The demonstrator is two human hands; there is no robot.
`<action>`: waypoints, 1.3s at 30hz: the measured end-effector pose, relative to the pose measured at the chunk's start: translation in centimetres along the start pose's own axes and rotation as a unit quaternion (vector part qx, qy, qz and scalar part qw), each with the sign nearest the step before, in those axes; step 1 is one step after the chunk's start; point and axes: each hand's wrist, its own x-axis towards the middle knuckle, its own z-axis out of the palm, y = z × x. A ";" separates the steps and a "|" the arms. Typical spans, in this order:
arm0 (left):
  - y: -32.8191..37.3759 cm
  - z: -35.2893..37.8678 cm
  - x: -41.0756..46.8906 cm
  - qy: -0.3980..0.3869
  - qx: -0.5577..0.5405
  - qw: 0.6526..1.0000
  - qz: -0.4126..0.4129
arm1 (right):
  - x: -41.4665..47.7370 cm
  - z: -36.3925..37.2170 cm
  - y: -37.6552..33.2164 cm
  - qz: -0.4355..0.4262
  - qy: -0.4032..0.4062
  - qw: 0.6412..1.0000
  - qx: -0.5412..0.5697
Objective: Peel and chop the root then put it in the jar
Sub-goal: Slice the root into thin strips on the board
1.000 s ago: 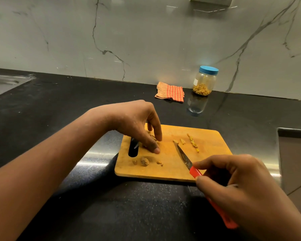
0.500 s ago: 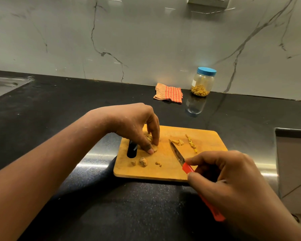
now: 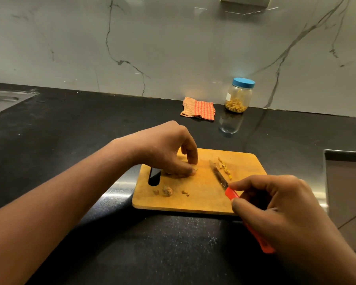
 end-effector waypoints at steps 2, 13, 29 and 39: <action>0.3 0.5 0.2 0.026 -0.004 1.000 0.003 | 0.0 0.3 -0.1 -0.001 -0.010 1.000 0.008; 0.5 1.5 0.9 0.080 0.025 0.996 -0.006 | 0.0 -1.2 1.1 0.065 0.001 0.995 0.076; 0.2 1.2 0.7 0.053 -0.042 0.997 -0.022 | -1.3 -2.0 0.5 0.070 -0.010 0.986 0.150; -0.7 1.1 0.8 0.038 -0.061 0.997 0.002 | 0.2 0.1 -0.4 -0.021 0.001 1.000 0.006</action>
